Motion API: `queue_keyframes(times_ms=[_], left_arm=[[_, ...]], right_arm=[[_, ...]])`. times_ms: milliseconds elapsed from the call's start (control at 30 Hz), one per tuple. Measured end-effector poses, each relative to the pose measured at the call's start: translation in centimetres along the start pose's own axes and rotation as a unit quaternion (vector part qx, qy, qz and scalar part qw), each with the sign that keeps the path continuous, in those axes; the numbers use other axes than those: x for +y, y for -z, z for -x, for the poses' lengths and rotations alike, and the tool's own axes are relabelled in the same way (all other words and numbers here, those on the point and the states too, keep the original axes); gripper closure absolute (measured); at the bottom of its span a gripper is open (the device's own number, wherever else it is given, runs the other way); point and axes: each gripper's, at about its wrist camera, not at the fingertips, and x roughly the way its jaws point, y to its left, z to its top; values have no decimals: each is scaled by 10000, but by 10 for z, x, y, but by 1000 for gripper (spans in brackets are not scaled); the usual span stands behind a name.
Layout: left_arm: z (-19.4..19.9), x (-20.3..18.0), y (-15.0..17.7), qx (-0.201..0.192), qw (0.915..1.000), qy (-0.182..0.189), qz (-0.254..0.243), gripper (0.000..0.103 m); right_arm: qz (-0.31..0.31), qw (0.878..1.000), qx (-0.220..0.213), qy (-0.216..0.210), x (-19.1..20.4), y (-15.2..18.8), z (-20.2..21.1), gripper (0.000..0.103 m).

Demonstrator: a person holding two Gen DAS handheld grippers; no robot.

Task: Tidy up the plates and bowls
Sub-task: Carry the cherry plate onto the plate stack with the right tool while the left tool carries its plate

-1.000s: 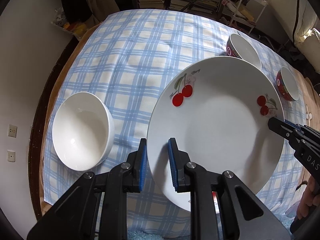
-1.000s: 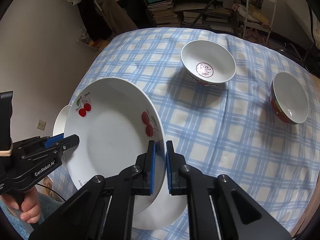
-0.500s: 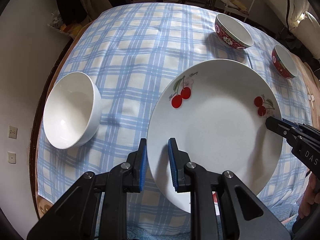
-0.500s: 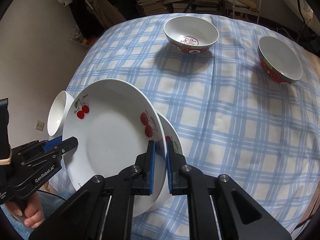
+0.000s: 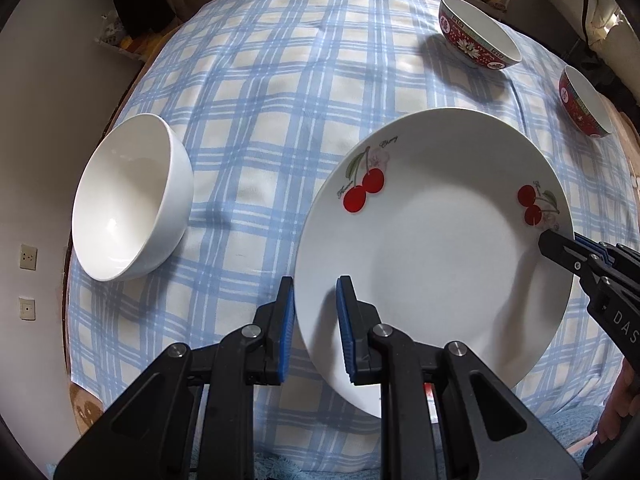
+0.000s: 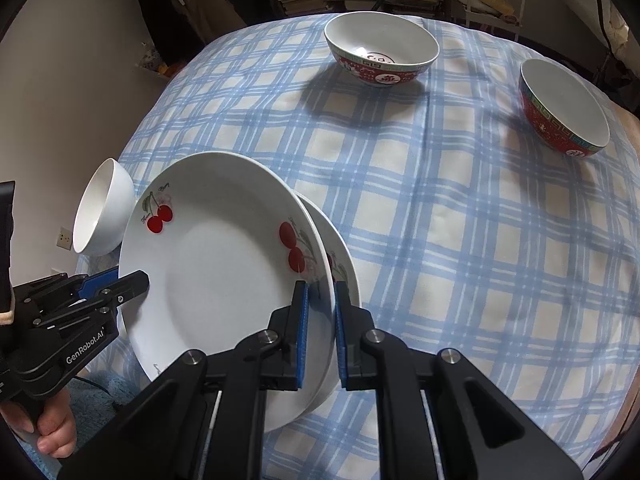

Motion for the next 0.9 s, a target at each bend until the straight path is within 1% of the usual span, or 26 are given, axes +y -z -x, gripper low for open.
queue_keyframes(times_ms=[100, 300, 400, 533, 600, 700, 900], left_arm=[[-4, 3, -1, 62, 9999, 65, 70, 83], [-7, 2, -1, 51, 10000, 22, 16, 83], [-10, 2, -1, 86, 9999, 124, 37, 83], [-13, 2, -2, 109, 9996, 256, 5, 84], [-8, 3, -3, 23, 9991, 415, 0, 84], [-6, 3, -5, -37, 9995, 320, -9, 84], [-8, 7, -1, 46, 9997, 215, 66, 84]], right_arm=[[-27, 10000, 23, 4, 0, 1, -2, 90], [4, 10000, 3, 71, 3, 3, -4, 90], [-59, 9999, 21, 93, 0, 3, -6, 90], [45, 9997, 3, 260, 1, 4, -8, 90], [48, 9997, -22, 223, -1, 3, -5, 90], [11, 9998, -17, 188, -3, 3, -5, 90], [-139, 9999, 26, 95, -6, 2, -4, 90]])
